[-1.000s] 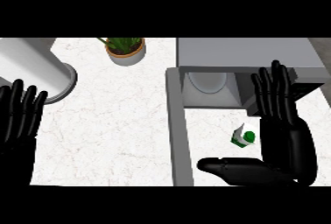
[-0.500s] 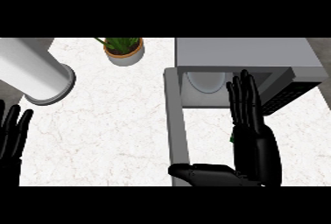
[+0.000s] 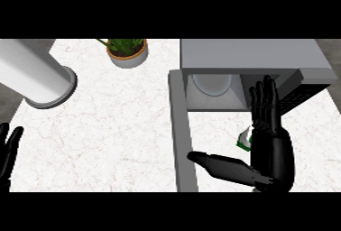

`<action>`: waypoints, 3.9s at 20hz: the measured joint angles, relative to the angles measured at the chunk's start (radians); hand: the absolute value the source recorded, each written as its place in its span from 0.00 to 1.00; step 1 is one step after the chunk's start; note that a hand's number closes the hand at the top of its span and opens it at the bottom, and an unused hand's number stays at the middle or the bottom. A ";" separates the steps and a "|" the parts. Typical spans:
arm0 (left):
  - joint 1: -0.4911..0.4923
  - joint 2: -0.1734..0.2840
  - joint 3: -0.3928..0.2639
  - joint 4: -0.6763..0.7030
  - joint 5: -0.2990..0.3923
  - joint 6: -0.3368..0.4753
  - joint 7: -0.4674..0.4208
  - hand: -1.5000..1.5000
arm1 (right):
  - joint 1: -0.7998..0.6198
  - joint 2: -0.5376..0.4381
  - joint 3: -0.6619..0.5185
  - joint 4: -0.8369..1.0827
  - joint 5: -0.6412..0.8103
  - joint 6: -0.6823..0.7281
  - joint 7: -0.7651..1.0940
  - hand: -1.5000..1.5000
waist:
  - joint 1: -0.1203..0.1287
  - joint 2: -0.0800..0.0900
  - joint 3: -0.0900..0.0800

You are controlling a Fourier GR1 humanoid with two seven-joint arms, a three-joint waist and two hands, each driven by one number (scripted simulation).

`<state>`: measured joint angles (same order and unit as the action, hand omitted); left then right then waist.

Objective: Pick up the milk, place it into the microwave and close the microwave

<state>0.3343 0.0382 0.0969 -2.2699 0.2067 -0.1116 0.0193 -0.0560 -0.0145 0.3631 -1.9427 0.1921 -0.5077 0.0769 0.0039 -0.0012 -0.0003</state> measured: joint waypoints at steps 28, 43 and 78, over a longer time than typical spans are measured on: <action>0.189 -0.034 0.018 -0.086 0.045 -0.104 -0.071 0.00 | 0.174 -0.031 -0.323 0.472 -0.288 0.176 -0.530 0.00 | 0.001 0.000 0.001; 0.232 -0.030 0.045 -0.076 0.082 -0.154 -0.104 0.00 | 0.046 -0.062 -0.424 0.765 -0.304 0.268 -0.698 0.00 | 0.003 0.001 0.000; 0.215 -0.030 0.082 -0.055 0.126 -0.169 -0.082 0.00 | -0.197 -0.074 -0.565 1.282 -0.325 0.452 -1.089 1.00 | 0.002 0.000 0.000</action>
<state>0.5495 0.0077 0.1793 -2.3249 0.3329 -0.2806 -0.0623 -0.2534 -0.0886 -0.2020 -0.6609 -0.1326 -0.0555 -1.0122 0.0061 -0.0009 0.0001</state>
